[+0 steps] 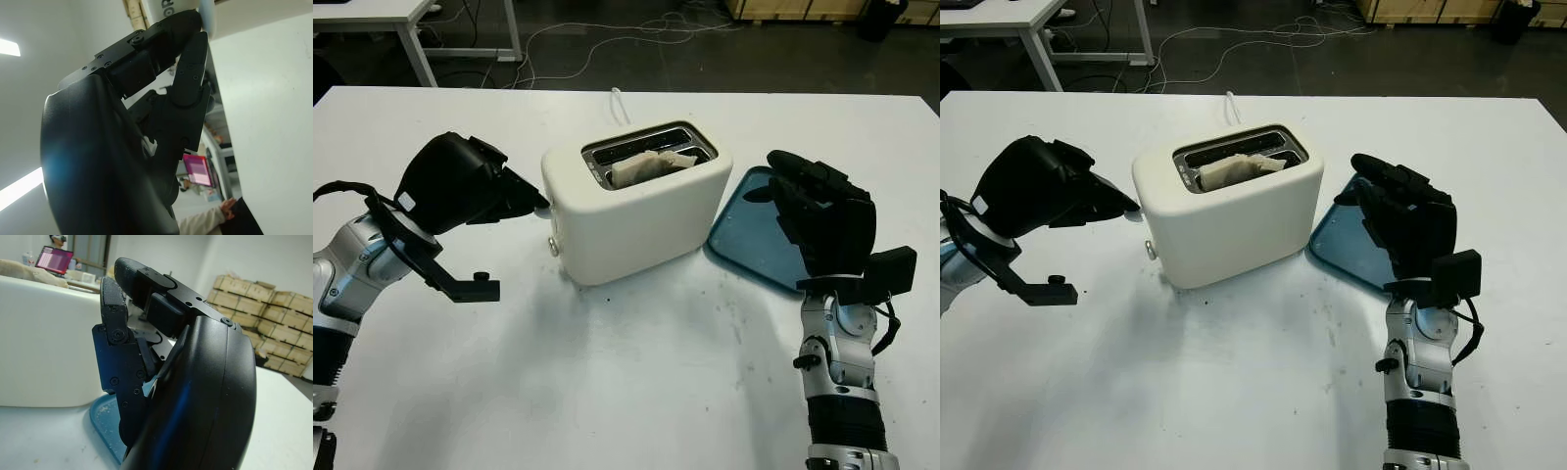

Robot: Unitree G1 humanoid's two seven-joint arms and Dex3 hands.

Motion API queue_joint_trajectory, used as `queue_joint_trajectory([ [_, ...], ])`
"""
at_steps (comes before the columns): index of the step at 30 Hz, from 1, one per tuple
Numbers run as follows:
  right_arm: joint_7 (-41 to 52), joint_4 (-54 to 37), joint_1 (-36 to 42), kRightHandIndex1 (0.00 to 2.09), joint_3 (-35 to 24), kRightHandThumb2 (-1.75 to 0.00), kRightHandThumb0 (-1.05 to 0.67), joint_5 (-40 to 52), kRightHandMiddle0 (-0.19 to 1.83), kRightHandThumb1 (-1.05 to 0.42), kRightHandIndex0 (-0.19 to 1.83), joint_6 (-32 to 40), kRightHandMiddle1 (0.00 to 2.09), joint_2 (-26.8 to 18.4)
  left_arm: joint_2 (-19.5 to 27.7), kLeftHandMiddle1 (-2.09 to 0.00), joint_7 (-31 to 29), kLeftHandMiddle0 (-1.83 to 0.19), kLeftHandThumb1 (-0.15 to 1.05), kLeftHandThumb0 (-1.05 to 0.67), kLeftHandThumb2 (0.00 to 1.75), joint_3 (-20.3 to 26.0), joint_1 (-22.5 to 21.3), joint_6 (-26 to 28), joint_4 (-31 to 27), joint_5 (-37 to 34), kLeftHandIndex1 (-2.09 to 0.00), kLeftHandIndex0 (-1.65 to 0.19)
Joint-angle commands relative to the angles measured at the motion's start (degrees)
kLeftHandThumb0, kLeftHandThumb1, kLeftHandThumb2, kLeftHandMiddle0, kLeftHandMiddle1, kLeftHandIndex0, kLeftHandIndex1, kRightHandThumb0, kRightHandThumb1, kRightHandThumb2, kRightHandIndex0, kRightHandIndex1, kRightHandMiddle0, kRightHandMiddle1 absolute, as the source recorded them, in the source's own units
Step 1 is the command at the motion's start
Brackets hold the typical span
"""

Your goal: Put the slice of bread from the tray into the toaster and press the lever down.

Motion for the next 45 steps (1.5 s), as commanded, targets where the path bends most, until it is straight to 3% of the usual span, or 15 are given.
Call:
queue_joint_trajectory([
  [1,0.1,-0.6,0.6,1.08,-0.3,-0.14,-0.42,0.7,1.13,-0.92,0.80,-0.7,0.00,0.3,0.0,-1.03,-0.1,-1.15,0.90,-0.35,0.00,-0.8,-0.6,0.4,0.6,1.0,-0.01,-1.30],
  [14,0.6,-1.2,0.8,1.09,-0.4,-0.13,-0.42,1.8,1.13,-0.92,0.81,-0.1,0.00,0.4,-0.2,-1.06,0.0,-1.15,0.88,-0.34,0.00,-2.5,-0.5,0.0,2.3,1.8,-0.01,-1.31],
  [23,1.1,-1.3,1.0,1.08,-0.5,-0.14,-0.42,2.4,1.13,-0.92,0.81,-0.7,0.00,0.4,-1.8,-0.97,-0.5,-1.17,0.87,-0.29,0.01,-6.6,0.7,-0.1,8.2,1.3,-0.03,-1.35],
  [27,0.9,-2.0,1.5,1.08,-0.6,-0.14,-0.41,2.6,1.12,-0.92,0.80,0.1,0.00,0.4,-4.5,-1.08,-2.1,-1.08,0.90,-0.27,0.01,-10.0,1.4,1.6,13.2,1.2,-0.01,-1.31],
  [31,1.6,-2.5,1.8,1.08,-0.7,-0.14,-0.40,3.6,1.12,-0.92,0.79,0.2,0.00,0.3,-9.4,-0.68,0.2,-1.16,0.92,-0.26,0.06,-13.3,1.5,2.8,21.4,1.1,-0.01,-1.24],
  [35,1.4,-3.0,2.2,1.08,-0.9,-0.14,-0.40,3.4,1.13,-0.92,0.79,1.0,0.00,0.0,-16.5,-0.53,5.4,-1.14,0.92,-0.24,0.10,-15.1,2.7,5.0,29.4,-0.7,0.00,-1.18],
  [39,1.7,-3.1,2.0,1.08,-0.9,-0.13,-0.41,3.5,1.13,-0.92,0.79,1.4,0.00,-0.3,-20.1,-0.62,10.3,-1.07,0.92,-0.24,0.18,-17.1,5.5,6.5,29.7,-0.1,0.00,-1.15],
  [43,1.9,-2.8,1.7,1.08,-0.7,-0.14,-0.41,3.1,1.13,-0.92,0.80,1.1,0.00,-0.5,-19.9,-0.65,11.7,-1.04,0.92,-0.21,0.10,-18.1,6.4,6.0,28.9,-0.1,0.00,-1.16],
  [45,2.0,-2.3,1.5,1.08,-0.8,-0.14,-0.40,3.1,1.13,-0.92,0.79,0.7,0.00,-0.5,-19.3,-0.68,11.3,-1.03,0.92,-0.25,0.16,-18.3,6.6,7.4,27.3,0.1,0.00,-1.15],
])
